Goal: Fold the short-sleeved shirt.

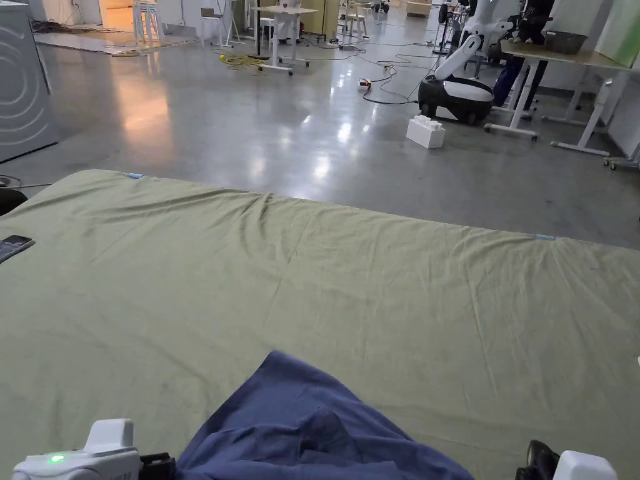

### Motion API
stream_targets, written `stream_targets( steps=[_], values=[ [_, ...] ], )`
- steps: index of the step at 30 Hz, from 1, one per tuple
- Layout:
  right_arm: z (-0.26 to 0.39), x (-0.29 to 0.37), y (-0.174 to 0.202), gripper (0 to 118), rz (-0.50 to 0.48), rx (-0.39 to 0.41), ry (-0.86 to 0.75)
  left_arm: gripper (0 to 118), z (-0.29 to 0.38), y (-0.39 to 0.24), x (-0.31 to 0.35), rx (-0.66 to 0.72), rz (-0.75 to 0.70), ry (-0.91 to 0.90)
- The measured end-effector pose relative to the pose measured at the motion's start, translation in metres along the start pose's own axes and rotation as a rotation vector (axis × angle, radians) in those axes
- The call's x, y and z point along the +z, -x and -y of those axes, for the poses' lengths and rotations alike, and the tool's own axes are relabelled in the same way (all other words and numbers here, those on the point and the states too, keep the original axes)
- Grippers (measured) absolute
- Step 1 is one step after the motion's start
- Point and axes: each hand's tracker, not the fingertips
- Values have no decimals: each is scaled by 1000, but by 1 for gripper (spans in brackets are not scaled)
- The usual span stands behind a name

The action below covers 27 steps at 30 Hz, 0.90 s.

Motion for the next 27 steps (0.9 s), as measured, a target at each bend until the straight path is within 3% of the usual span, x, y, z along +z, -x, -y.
stream_targets(
  steps=[2,3,5,6,7,12,16,17,18,19,20,22,27],
  values=[
    [4,-1,-3,0,5,4,14,69,8,-5,-4,-10,33,10],
    [5,-1,-5,0,9,1,21,54,12,-9,-2,-23,23,-23],
    [9,0,-10,0,16,0,32,35,16,-15,2,-48,43,-52],
    [11,0,-12,0,20,-2,37,17,17,-18,3,-53,62,-49],
    [12,-1,-15,0,23,-6,44,12,18,-20,4,-59,43,-49],
    [12,-6,-37,0,54,-10,74,9,10,-17,24,-74,53,-117],
    [10,-25,-63,3,65,12,205,9,-1,-14,46,-80,49,-192],
    [10,-31,-68,12,68,22,238,9,-4,-14,50,-83,54,-207],
    [11,-37,-73,37,56,35,278,9,-6,-15,53,-86,54,-220],
    [13,-44,-78,51,40,39,330,9,-8,-15,57,-89,57,-233],
    [17,-49,-83,59,45,24,348,9,-9,-16,59,-94,62,-242],
    [24,-61,-91,66,45,31,412,9,-11,-20,63,-110,60,-256],
    [48,-93,-104,66,70,18,536,9,-11,-27,66,-140,54,-264]
  ],
)
